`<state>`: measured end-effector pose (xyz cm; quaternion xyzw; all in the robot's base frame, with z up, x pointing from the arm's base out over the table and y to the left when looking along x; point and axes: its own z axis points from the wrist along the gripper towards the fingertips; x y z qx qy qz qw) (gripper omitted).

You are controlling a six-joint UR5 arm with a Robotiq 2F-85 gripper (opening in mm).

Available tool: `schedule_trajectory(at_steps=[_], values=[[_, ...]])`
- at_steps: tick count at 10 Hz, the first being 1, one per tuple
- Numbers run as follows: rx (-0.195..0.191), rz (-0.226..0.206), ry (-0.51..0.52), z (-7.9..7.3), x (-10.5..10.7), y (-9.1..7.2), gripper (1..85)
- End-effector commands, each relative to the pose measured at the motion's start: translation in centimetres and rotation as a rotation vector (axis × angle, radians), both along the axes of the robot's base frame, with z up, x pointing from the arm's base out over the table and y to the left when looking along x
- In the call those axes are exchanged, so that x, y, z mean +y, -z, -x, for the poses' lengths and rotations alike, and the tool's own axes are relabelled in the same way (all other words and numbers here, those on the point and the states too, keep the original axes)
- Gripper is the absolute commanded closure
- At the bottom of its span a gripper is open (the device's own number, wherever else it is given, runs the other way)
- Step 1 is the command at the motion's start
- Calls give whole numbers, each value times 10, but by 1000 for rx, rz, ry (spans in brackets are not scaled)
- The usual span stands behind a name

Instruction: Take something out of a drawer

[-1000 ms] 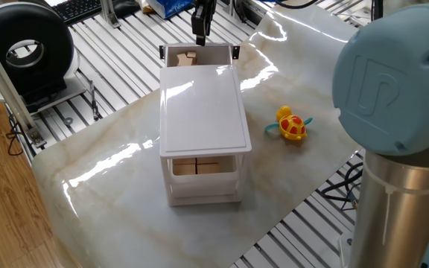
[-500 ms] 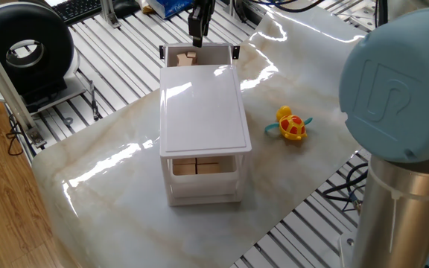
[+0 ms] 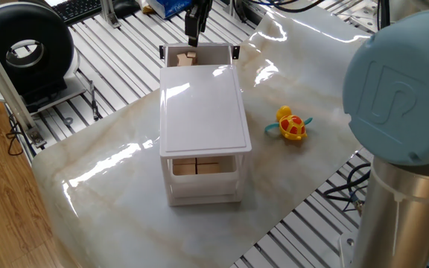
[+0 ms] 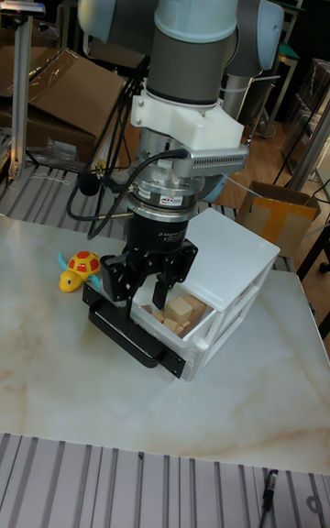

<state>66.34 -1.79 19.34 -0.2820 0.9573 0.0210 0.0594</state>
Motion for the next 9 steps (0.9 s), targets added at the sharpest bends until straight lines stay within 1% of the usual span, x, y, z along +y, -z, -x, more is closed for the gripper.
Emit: schedule_trajectory(at_steps=[1, 2, 3, 5, 6, 8, 9], values=[[-2, 10, 3, 2, 3, 4, 327], [-1, 18, 11, 5, 4, 9, 337], [-9, 22, 16, 4, 6, 14, 343], [-4, 10, 16, 2, 12, 19, 343], [-4, 12, 16, 0, 12, 20, 343], [-6, 21, 3, -8, 6, 23, 357], [-7, 19, -4, -12, 3, 23, 360]])
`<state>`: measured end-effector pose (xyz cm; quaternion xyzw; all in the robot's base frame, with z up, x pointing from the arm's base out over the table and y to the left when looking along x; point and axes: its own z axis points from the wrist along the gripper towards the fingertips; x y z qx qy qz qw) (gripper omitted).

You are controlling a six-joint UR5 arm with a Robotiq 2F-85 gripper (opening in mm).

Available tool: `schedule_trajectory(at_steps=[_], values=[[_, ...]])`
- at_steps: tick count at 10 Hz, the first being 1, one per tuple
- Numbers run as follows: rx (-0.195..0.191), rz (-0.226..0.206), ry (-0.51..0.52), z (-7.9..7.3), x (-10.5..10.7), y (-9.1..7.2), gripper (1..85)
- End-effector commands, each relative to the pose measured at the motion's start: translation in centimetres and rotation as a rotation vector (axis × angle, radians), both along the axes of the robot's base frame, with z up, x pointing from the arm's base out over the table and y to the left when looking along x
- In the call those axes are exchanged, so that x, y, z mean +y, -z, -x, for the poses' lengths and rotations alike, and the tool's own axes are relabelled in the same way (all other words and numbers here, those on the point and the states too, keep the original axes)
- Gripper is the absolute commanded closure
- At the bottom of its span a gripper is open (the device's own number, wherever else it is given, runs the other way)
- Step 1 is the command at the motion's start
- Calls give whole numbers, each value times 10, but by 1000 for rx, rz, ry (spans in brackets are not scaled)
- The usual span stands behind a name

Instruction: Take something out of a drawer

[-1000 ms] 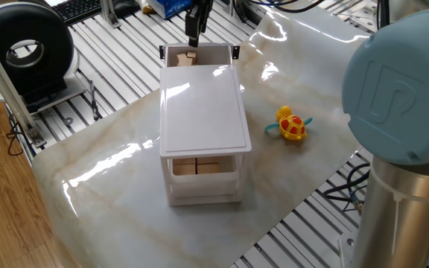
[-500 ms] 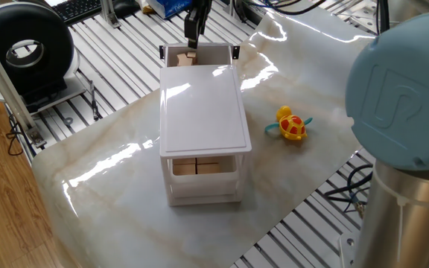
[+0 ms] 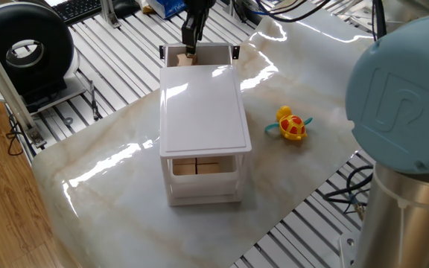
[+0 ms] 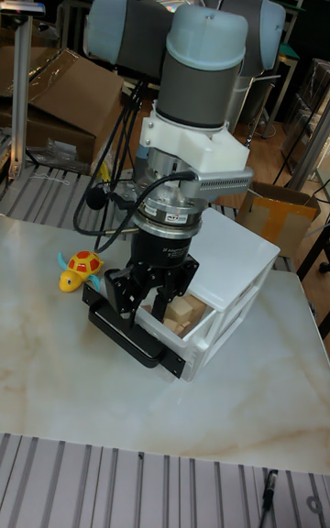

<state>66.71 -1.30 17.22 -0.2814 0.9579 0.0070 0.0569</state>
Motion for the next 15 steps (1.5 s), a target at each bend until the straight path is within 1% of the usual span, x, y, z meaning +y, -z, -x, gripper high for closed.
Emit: schedule_trajectory(at_steps=[1, 3, 4, 7, 9, 14, 15], values=[[-2, -18, -12, -12, -3, 1, 360], [3, -25, -21, -17, -10, -1, 360], [3, -15, -24, -18, -12, -1, 363], [13, 2, -43, -14, -17, -1, 377], [18, -2, -39, -12, -16, -2, 377], [25, -19, -12, 6, -11, -17, 380], [21, 3, -10, 11, -15, -22, 380]])
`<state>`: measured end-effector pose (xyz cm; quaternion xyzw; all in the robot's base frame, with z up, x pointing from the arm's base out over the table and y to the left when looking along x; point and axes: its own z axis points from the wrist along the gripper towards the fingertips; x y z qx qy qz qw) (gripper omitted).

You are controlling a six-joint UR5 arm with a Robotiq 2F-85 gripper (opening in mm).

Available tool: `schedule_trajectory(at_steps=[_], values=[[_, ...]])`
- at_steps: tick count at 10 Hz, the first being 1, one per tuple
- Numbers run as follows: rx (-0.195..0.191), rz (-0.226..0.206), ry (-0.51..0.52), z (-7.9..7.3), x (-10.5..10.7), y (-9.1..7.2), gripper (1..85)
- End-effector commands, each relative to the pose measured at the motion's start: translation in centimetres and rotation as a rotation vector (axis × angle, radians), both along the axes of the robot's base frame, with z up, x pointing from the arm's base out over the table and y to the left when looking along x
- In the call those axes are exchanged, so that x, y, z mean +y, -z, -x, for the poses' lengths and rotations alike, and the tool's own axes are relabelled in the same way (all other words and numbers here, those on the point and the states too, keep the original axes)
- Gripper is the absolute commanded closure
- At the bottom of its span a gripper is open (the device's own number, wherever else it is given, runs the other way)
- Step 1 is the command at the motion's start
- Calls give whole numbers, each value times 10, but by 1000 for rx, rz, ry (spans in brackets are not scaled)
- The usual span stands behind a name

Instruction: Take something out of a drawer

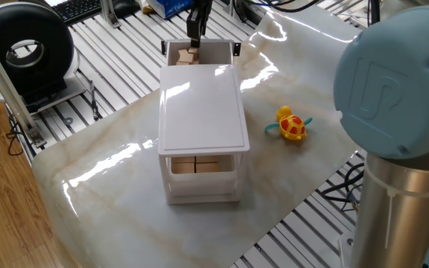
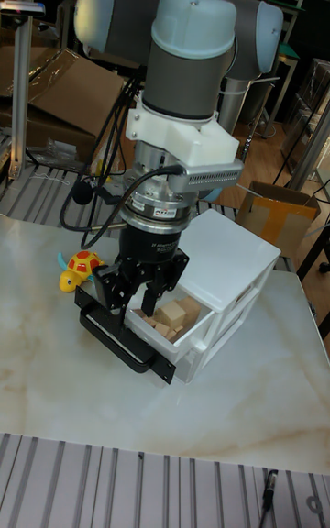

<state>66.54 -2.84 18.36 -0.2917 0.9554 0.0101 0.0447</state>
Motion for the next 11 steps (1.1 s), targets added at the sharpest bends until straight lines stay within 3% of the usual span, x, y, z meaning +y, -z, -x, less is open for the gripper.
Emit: schedule_trajectory(at_steps=[1, 5, 7, 11], values=[[-6, 6, 20, 14, 0, -14, 393], [-11, 26, 39, 17, -6, -18, 437], [1, -60, 130, 18, 14, -19, 470], [-9, -101, 381, 10, 18, -21, 490]])
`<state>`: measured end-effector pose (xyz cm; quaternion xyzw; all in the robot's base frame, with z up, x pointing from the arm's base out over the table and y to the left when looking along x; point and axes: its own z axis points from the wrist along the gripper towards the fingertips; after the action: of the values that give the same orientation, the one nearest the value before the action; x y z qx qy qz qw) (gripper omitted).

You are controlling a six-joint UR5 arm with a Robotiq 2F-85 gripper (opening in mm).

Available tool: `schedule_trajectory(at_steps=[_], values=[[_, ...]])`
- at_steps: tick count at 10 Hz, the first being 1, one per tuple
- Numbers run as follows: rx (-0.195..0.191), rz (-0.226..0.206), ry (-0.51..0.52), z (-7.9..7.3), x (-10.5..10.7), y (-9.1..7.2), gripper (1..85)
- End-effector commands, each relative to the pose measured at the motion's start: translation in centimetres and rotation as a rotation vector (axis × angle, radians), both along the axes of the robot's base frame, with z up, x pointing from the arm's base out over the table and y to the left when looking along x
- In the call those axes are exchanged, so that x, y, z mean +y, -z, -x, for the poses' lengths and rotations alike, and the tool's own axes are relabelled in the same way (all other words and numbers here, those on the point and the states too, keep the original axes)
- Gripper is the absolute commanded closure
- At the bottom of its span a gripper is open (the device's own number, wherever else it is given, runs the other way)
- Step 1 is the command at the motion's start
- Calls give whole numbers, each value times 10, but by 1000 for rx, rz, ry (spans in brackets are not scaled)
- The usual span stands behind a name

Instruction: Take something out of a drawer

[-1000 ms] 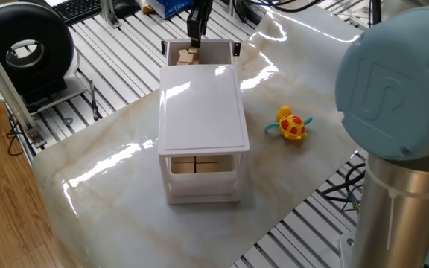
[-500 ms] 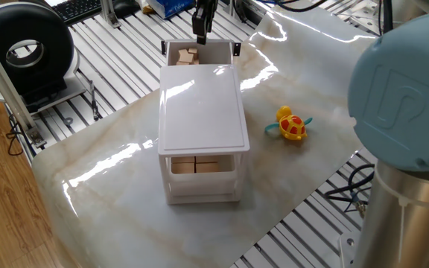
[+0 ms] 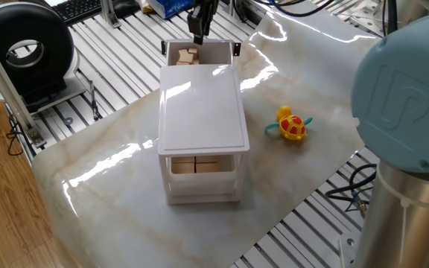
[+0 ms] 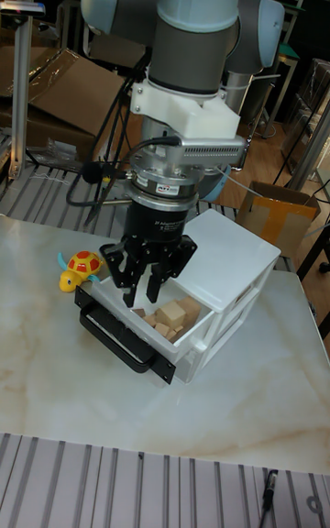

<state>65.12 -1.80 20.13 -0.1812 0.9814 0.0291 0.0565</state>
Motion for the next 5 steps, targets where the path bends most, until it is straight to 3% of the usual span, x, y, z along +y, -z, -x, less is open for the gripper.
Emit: schedule_trajectory(at_steps=[1, 2, 3, 5], values=[[19, -96, 275, -2, 16, -4, 477], [28, -76, 328, -1, 10, -3, 440], [33, -86, 376, -1, 11, -3, 423], [14, -35, 442, -4, -4, -2, 437]])
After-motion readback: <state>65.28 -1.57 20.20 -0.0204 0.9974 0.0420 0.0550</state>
